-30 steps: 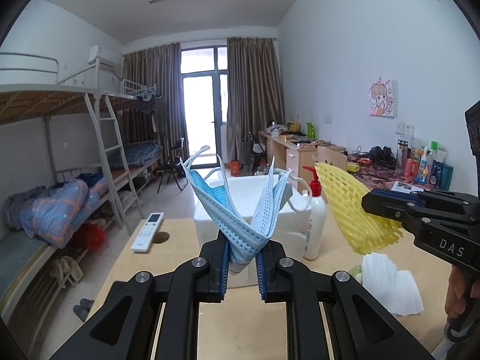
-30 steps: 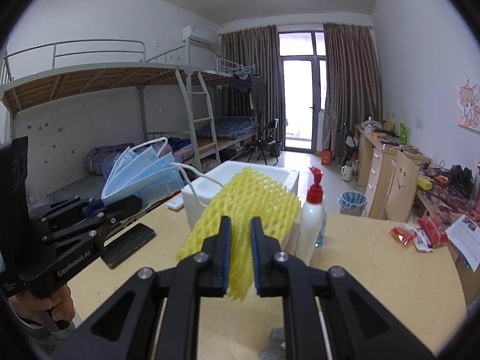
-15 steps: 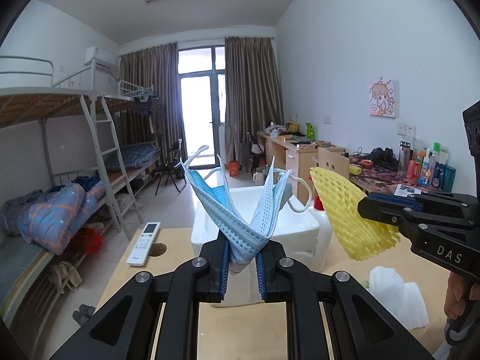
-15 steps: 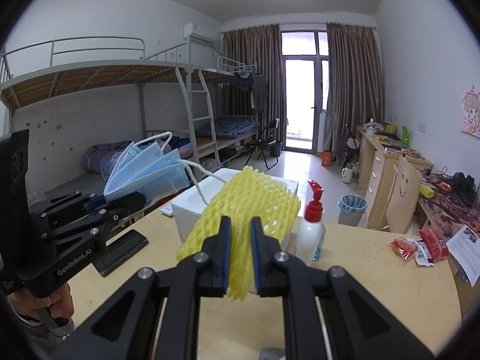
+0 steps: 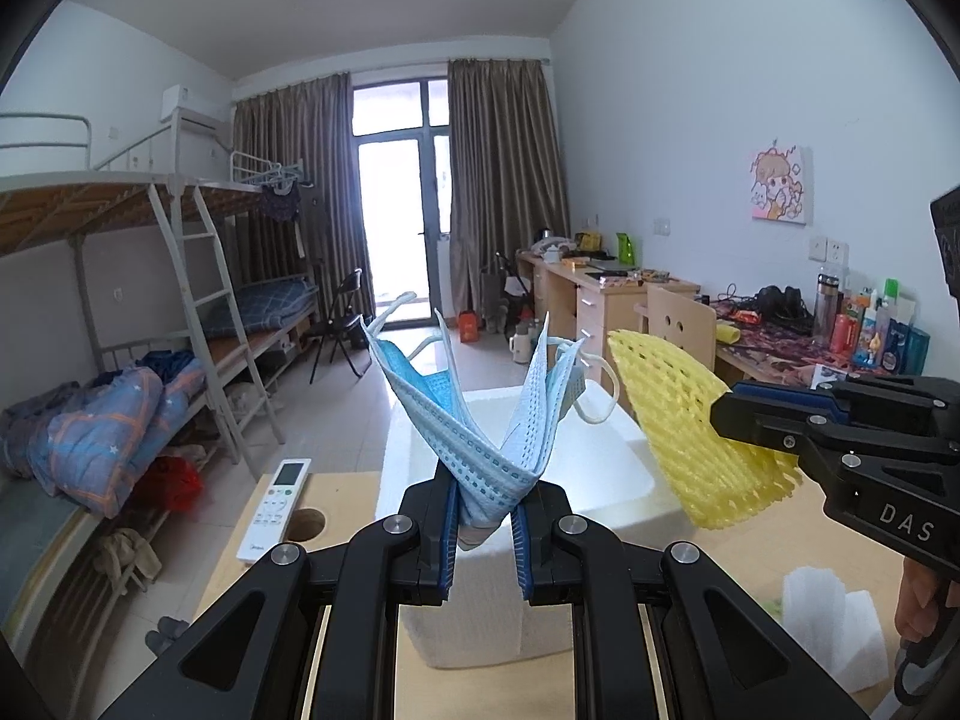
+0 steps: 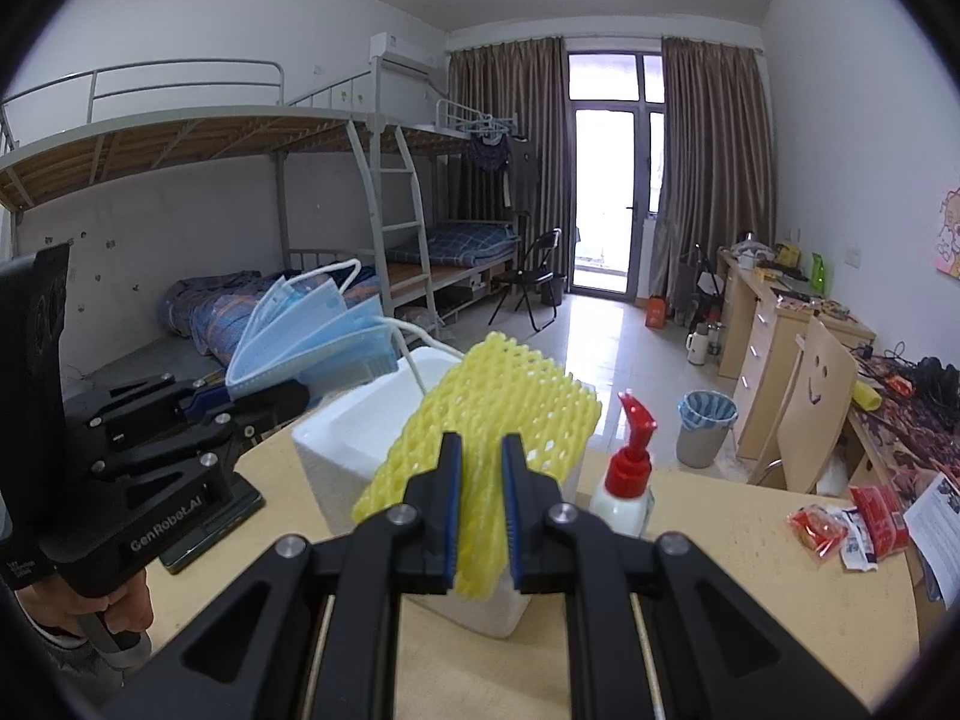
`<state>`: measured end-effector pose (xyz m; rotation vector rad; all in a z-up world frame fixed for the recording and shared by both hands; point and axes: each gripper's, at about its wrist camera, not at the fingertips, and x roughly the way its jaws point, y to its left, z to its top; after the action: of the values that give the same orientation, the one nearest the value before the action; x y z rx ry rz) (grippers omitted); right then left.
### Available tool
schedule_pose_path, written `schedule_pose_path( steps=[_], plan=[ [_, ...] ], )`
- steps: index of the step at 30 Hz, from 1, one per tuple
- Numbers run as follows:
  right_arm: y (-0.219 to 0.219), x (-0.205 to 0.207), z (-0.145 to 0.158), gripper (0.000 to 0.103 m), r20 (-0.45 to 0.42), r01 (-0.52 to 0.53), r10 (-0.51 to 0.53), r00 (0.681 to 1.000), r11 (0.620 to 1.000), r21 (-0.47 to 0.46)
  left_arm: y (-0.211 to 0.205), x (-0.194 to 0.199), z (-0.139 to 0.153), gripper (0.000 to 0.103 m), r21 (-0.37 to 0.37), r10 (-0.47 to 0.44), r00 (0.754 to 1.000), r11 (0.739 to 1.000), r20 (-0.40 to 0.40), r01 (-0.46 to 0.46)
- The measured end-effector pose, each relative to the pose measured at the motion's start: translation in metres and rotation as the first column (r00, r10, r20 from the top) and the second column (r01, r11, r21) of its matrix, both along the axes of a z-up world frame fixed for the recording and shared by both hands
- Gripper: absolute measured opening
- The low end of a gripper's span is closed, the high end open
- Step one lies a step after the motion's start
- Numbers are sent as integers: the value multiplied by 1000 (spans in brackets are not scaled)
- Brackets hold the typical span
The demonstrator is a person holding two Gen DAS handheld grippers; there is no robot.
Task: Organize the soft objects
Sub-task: 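Carry the mask over the white foam box and open the left gripper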
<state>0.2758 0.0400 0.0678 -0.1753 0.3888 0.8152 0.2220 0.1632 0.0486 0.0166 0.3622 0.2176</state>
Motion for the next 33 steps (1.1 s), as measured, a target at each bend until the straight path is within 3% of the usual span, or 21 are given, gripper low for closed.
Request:
schedule_pose_path(
  steps=[15,33],
  plan=[
    [15,25,-5,15,-16,-11,11,1000,1000,-3,15,46,-5,16,0,10,999,1000,-37,-10],
    [-2,33,4,15,10,78,-78,997,997,15,8,74,-11,16,-15,-56,995,998,-81,55]
  ],
)
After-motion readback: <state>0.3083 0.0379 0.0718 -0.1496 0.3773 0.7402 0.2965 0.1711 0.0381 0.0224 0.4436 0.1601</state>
